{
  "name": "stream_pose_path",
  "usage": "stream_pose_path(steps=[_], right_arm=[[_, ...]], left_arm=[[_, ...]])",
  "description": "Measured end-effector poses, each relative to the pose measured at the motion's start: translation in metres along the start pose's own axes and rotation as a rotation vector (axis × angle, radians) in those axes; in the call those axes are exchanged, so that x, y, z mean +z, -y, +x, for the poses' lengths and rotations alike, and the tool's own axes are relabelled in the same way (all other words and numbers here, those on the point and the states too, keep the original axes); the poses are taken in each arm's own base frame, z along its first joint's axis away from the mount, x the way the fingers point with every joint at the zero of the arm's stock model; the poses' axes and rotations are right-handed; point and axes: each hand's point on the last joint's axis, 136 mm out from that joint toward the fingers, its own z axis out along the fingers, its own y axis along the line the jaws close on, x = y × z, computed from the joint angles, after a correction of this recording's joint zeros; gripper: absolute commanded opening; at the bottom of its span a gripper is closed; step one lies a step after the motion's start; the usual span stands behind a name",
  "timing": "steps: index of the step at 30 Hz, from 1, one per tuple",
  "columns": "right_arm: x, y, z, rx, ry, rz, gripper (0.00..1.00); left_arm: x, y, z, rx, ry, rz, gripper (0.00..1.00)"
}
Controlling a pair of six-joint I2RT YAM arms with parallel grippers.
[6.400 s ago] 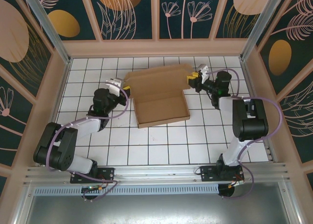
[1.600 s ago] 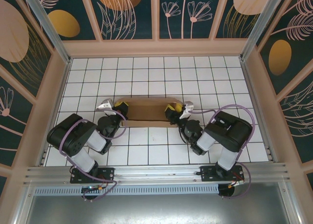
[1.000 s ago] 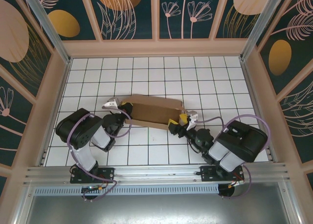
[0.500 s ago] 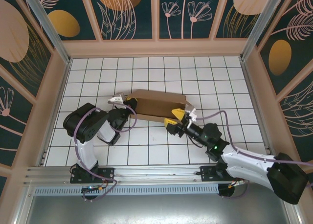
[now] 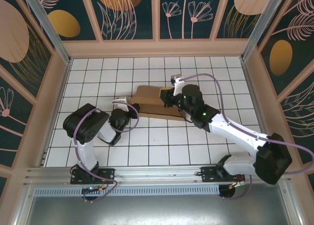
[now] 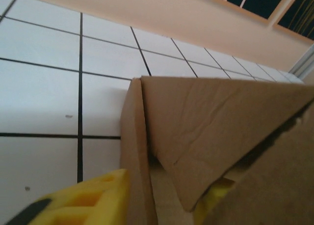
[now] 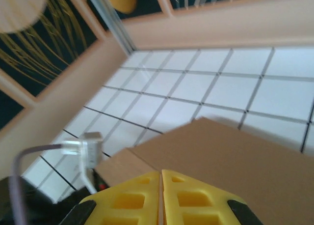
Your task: Fold the paper box
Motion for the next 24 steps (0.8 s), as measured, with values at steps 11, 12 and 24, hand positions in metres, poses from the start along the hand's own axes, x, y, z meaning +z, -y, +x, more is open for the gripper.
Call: stream_pose_path(steps=[11, 12, 24], right_arm=[[0.014, 0.059, 0.01, 0.068, -0.083, 0.169, 0.1], [0.013, 0.063, 0.008, 0.071, -0.078, 0.176, 0.07], [0.022, 0.111, 0.015, 0.121, -0.128, 0.243, 0.0]], left_arm=[[-0.033, 0.016, -0.018, -0.047, -0.009, 0.067, 0.49], [-0.038, 0.017, -0.019, -0.059, -0.013, 0.074, 0.48], [-0.089, 0.022, -0.075, -0.181, 0.036, 0.016, 0.47]])
